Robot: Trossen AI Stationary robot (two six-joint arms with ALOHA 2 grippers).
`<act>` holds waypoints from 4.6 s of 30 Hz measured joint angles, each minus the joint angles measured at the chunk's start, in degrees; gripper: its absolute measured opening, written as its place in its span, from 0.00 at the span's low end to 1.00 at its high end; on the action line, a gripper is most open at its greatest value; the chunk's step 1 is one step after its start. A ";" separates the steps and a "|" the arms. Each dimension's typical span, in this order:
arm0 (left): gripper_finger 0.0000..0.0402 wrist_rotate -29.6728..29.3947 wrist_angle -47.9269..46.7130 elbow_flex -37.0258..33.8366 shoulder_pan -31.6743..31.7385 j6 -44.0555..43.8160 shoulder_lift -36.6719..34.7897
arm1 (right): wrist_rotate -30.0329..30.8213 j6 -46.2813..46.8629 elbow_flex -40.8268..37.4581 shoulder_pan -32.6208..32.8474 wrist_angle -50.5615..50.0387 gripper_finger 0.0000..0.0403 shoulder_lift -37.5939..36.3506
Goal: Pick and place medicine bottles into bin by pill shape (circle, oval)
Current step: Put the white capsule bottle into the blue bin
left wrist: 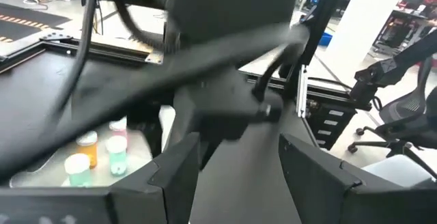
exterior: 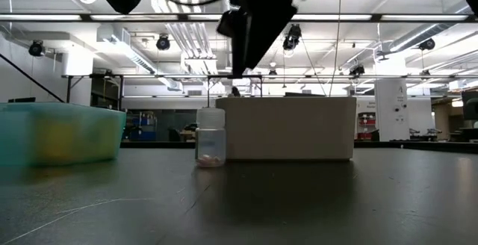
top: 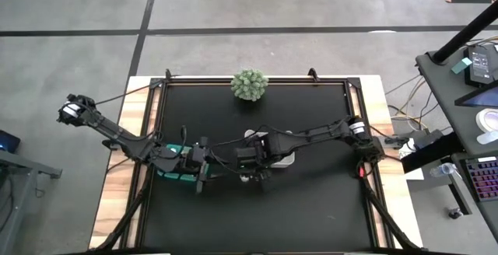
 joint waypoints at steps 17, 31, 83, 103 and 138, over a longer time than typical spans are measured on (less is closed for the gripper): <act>0.46 -0.84 4.01 3.64 0.03 -5.18 11.88 | 0.01 4.55 -33.35 0.15 26.32 0.50 -27.49; 0.46 -1.69 -37.17 31.86 1.27 -30.80 30.02 | 0.11 -8.32 -51.57 -0.40 55.45 0.50 -44.33; 0.58 10.72 -53.85 42.36 10.40 -56.65 47.90 | 4.49 -10.77 -63.61 -6.76 56.70 0.50 -56.74; 0.29 10.77 -59.07 45.05 9.85 -52.34 45.29 | 4.49 -10.63 -63.61 -6.76 56.67 0.50 -56.74; 0.30 12.49 -82.84 9.09 -1.97 -79.61 3.87 | 4.49 -10.81 -63.61 -6.74 57.65 0.50 -56.74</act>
